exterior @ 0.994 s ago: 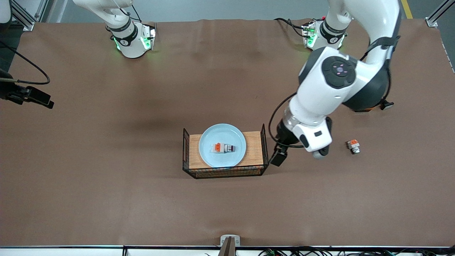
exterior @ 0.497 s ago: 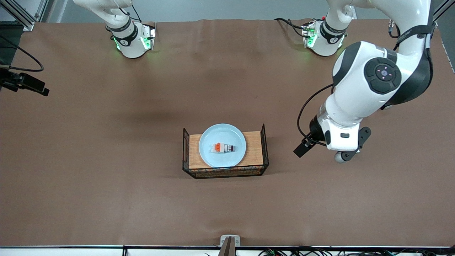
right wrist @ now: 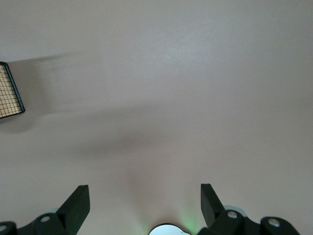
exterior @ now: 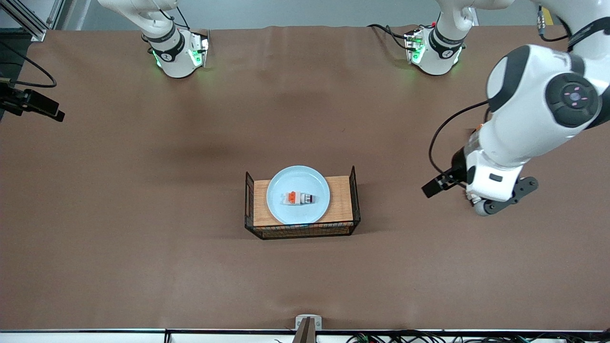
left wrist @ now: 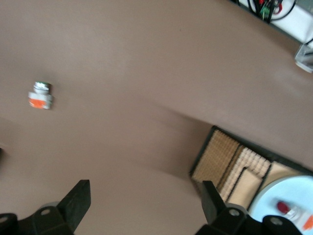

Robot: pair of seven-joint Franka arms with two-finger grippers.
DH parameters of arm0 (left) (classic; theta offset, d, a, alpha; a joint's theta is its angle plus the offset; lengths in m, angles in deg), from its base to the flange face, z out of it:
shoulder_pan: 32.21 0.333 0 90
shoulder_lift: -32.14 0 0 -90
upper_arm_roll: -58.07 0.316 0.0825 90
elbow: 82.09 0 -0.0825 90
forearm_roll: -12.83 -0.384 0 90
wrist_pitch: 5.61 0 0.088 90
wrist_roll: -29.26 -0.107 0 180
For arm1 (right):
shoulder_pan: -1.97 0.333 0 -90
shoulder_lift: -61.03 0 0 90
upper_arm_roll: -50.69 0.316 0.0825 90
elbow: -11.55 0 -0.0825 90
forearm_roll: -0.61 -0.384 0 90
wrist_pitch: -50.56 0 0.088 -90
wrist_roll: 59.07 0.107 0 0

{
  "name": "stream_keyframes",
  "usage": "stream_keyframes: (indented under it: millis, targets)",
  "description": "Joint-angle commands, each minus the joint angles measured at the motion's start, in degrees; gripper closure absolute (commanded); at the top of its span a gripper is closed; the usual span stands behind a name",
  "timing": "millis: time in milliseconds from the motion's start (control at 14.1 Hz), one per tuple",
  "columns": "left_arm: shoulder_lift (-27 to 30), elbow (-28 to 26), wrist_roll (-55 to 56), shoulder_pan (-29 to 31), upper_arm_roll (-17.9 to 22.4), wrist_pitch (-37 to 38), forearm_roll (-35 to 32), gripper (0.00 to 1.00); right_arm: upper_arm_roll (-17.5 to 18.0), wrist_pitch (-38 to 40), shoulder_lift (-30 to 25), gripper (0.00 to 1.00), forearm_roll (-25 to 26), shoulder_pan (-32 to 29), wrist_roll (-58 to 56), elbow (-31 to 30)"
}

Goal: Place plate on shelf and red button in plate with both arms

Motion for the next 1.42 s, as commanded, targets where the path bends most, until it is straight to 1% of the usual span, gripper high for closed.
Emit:
stream_keyframes:
  millis: [0, 71, 284, 497, 710, 1065, 1349]
  targets:
    - [4.20, -2.07, -8.13, 3.25, -0.56, 4.30, -0.06, 0.00, 0.84, -2.78, -3.45, 0.00, -0.40, -0.94, -0.01, -3.97]
    - [5.34, -2.94, -10.86, 4.39, -0.56, 5.09, -0.06, 0.00, 0.84, -3.40, -4.15, 0.00, -0.84, -1.03, -0.01, -4.68]
    - [10.52, -8.82, -18.94, 8.17, -0.56, 5.10, 0.12, 0.00, 0.76, -4.02, -4.51, 0.00, -1.10, -1.03, -0.72, -4.78]
    - [14.05, -12.61, -26.33, 12.48, -0.56, 4.75, 3.10, 0.00, 0.58, -4.73, -4.68, 0.00, -1.10, -1.03, -1.07, -4.87]
    - [14.58, -12.53, -26.62, 12.93, -0.47, 3.88, 3.19, 0.00, 0.32, -4.82, -4.86, 0.00, -1.11, -1.29, -4.67, -4.87]
    - [13.97, -9.02, -26.70, 12.93, -0.38, 2.73, 2.40, 0.00, 0.40, -4.73, -7.14, 0.00, -1.10, -0.07, -4.76, -5.66]
    - [15.72, -9.62, -26.70, 12.84, -0.38, 2.82, 2.49, 0.00, 0.32, -7.27, -8.90, 0.00, -1.10, -0.41, -4.76, -9.51]
